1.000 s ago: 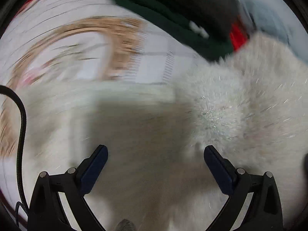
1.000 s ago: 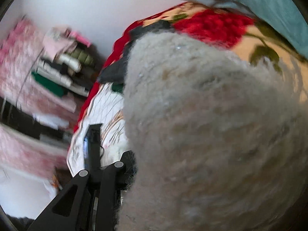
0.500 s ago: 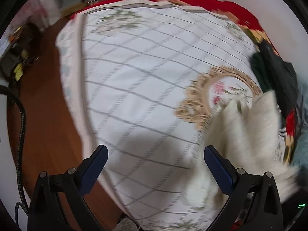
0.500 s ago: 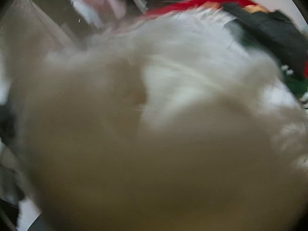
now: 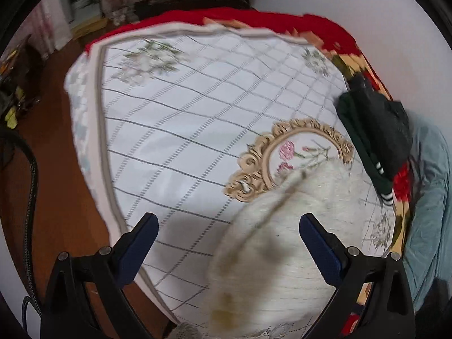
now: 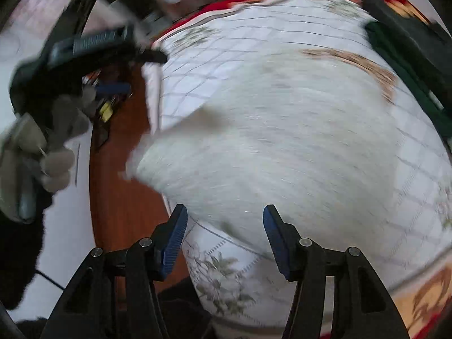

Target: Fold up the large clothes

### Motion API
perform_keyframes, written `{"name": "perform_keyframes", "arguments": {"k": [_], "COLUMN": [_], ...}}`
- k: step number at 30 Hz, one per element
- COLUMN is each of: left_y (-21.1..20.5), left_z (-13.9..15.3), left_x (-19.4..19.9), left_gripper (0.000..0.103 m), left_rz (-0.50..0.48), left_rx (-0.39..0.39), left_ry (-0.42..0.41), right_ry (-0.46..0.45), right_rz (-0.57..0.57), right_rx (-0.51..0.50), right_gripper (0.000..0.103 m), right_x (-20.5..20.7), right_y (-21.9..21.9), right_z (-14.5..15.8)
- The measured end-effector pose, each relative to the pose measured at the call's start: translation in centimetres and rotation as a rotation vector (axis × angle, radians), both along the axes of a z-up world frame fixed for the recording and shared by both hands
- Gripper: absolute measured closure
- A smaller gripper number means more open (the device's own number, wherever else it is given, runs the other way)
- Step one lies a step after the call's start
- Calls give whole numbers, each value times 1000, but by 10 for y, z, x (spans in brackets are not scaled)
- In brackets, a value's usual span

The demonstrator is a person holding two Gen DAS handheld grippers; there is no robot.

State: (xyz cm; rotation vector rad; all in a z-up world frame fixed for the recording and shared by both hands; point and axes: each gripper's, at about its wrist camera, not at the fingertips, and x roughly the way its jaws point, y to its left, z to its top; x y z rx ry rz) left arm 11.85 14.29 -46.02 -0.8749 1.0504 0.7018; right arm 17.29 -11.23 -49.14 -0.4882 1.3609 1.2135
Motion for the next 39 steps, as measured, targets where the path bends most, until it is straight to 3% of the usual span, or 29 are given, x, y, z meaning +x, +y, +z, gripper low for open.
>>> {"name": "perform_keyframes", "arguments": {"k": [5,8,10,12,18,20,21,23,25,28,32,34,37,39], "left_y": [-10,-20,-31,-38,-33,-31,-30,-29,-28,-28,-26,-24,-32,-40], "left_z": [-54,-102,-126,-137,-129,-128,-129,-130,-131,-131,-120,-100,-70,-65], "left_x": [25,31,28,20,14,12,11,9,6,6,-1,-19,-53,-73], "left_gripper": [0,0,0,0,0,0,0,0,0,0,0,0,0,1], "left_rz": [-59,-91,-121,-128,-114,-121,-123,-121,-119,-122,-76,-8,97,166], "left_rx": [-67,-111,-108,-103,-115,-114,-115,-119,-121,-103,-87,-83,-72,-120], "left_ry": [57,162,216,215,170,165,159,154,145,150,152,133,100,72], "right_ry": [-6,48,80,89,215,281,329,534,644,618,582,625,667,685], "right_rz": [-266,-397,-438,-457,-399,-358,-350,-338,-336,-320,-503,-606,-695,-702], "right_rx": [-77,-94,-105,-116,-150,-127,-119,-71,-15,56,79,111,103,88], "right_gripper": [45,45,45,45,42,9,5,2,0,2,33,41,42,38], "right_x": [65,92,107,117,153,168,175,186,189,180,168,156,130,116], "right_y": [-27,-34,-32,-31,-4,4,6,7,11,22,5,-18,-50,-64], "right_z": [-18,-35,-48,-57,-118,-146,-161,-196,-215,-211,-192,-180,-174,-181]}}
